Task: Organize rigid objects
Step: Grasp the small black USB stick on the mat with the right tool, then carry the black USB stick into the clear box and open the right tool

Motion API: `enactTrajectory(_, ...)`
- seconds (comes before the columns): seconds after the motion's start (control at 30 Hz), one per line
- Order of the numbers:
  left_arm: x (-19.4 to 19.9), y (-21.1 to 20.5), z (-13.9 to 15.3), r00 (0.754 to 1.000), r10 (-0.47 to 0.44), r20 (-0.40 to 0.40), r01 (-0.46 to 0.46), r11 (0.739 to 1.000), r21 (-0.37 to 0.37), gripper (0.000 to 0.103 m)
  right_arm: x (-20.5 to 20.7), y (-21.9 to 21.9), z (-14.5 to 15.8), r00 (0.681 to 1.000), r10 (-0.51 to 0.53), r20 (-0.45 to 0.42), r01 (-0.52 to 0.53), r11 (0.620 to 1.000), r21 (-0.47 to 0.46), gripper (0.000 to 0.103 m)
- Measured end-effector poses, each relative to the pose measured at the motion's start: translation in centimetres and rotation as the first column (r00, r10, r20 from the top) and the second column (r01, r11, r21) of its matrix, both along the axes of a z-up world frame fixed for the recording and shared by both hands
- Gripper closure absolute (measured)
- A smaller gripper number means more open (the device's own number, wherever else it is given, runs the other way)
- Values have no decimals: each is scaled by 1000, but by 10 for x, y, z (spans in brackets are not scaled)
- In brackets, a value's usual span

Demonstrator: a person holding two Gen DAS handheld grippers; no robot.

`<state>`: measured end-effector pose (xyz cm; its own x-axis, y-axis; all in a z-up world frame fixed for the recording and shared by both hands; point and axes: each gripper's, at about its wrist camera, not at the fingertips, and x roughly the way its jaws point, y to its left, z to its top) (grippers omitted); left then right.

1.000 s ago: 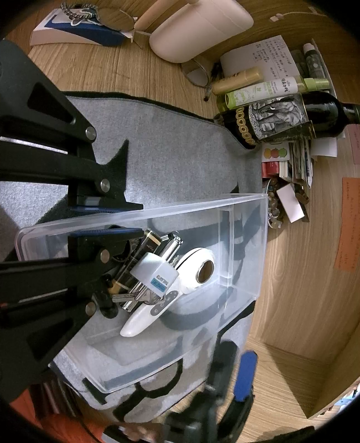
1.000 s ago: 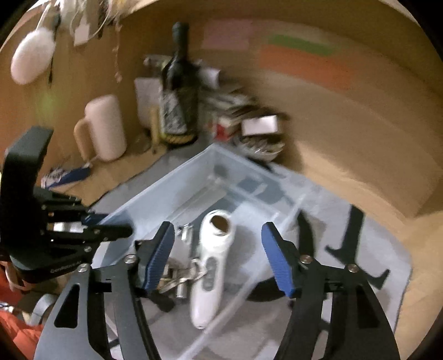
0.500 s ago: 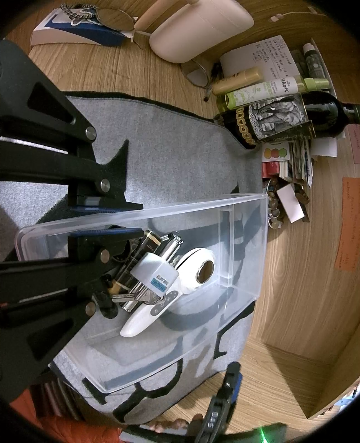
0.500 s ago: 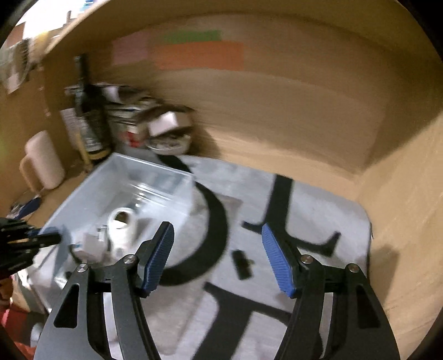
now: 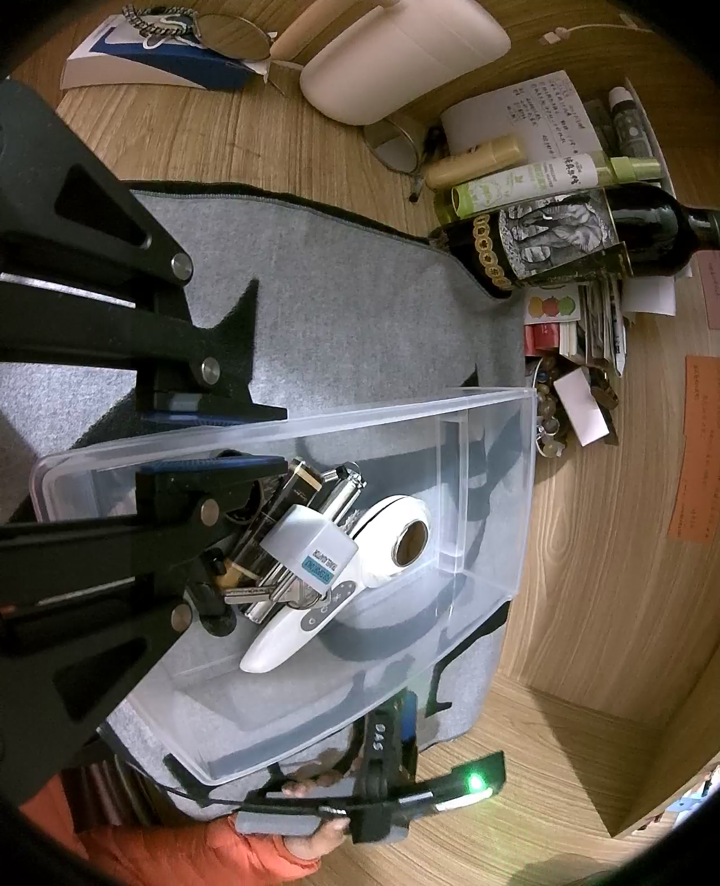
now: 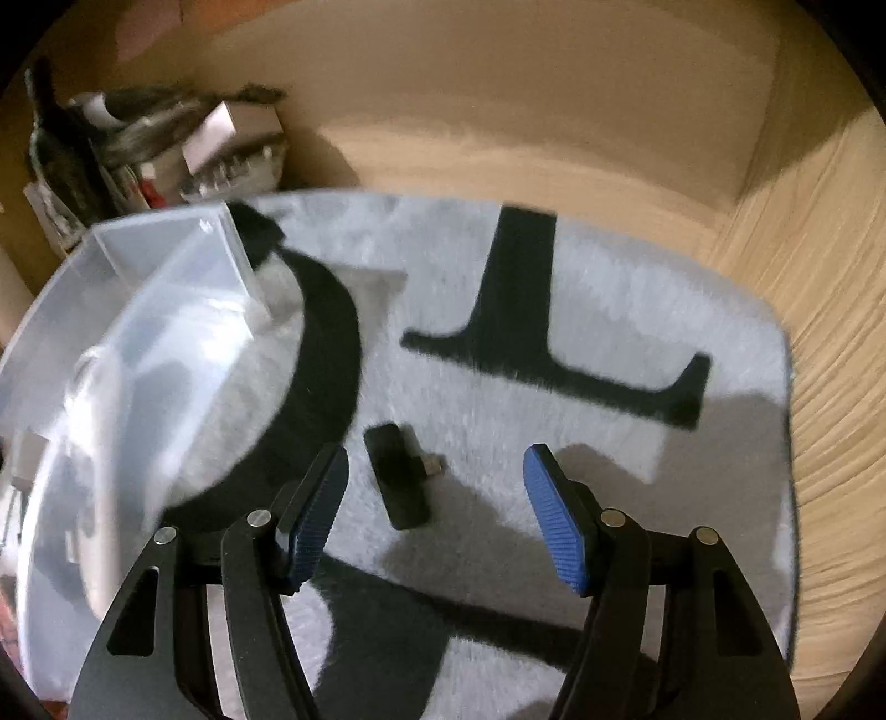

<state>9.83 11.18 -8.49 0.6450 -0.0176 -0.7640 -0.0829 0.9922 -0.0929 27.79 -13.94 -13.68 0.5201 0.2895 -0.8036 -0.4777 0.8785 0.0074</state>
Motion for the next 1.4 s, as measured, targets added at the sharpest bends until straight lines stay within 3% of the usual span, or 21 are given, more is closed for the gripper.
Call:
enactTrajectory(0.07,0,0,0,1000,0,1,0,1000,1,94,0,1,-4,1000,11,2,-11,1000,-6,53)
enactTrajectory(0.2,0,0,0,1000,0,0,0,1000,0,94,-4,5,-1,999,47,7,-47,999,-4,79)
enactTrajectory(0.4,0,0,0,1000,0,0,0,1000,-1,94,-12,10,5,998,61,27,-61,998,3,79)
enactTrajectory(0.6,0,0,0,1000,0,1,0,1000,-1,94,-34,15,31,991,97,97,-100,995,26,79)
enactTrajectory(1.03,0,0,0,1000,0,1,0,1000,-2,94,-85,42,94,940,206,271,-236,968,82,79)
enactTrajectory(1.4,0,-2,1,1000,-1,3,2,1000,-7,94,-115,78,98,906,310,289,-354,929,112,79)
